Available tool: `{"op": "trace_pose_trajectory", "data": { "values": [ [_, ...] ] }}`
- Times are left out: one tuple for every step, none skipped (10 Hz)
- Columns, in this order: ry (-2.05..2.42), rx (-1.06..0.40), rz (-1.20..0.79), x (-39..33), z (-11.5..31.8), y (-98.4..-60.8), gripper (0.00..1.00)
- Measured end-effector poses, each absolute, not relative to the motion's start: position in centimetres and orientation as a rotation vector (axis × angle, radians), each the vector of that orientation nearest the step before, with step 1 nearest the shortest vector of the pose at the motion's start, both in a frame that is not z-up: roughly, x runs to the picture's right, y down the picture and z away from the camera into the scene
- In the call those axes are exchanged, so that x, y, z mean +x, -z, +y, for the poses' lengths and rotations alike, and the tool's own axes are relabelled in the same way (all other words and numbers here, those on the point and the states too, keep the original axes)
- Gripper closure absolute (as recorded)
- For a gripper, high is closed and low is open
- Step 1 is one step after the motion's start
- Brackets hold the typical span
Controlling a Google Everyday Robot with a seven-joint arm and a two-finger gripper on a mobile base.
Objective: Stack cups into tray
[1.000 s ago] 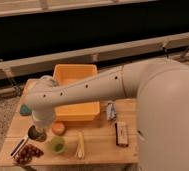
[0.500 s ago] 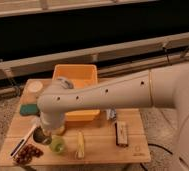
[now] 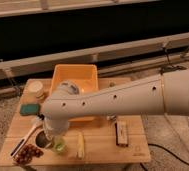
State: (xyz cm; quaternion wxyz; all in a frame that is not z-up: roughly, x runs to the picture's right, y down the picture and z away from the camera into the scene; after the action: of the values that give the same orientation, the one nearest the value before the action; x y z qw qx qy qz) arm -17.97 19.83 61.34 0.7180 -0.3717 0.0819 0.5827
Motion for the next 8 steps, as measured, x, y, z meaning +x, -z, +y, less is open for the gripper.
{"op": "trace_pose_trajectory", "data": {
  "values": [
    [-1.29, -0.821, 0.191, -17.9, 20.0, -61.6, 1.0],
    [-1.292, -0.819, 0.204, -17.8, 20.1, -62.1, 1.0],
    [-1.292, -0.816, 0.219, -17.7, 20.3, -62.6, 1.0],
    [-1.29, -0.812, 0.236, -17.6, 20.5, -63.2, 1.0],
    [-1.293, -0.808, 0.251, -17.4, 20.5, -63.6, 1.0],
    [-1.297, -0.805, 0.264, -17.1, 20.6, -64.0, 1.0],
    [-1.3, -0.803, 0.274, -17.0, 20.7, -64.2, 1.0],
    [-1.305, -0.801, 0.284, -16.8, 20.7, -64.5, 1.0]
  ]
}}
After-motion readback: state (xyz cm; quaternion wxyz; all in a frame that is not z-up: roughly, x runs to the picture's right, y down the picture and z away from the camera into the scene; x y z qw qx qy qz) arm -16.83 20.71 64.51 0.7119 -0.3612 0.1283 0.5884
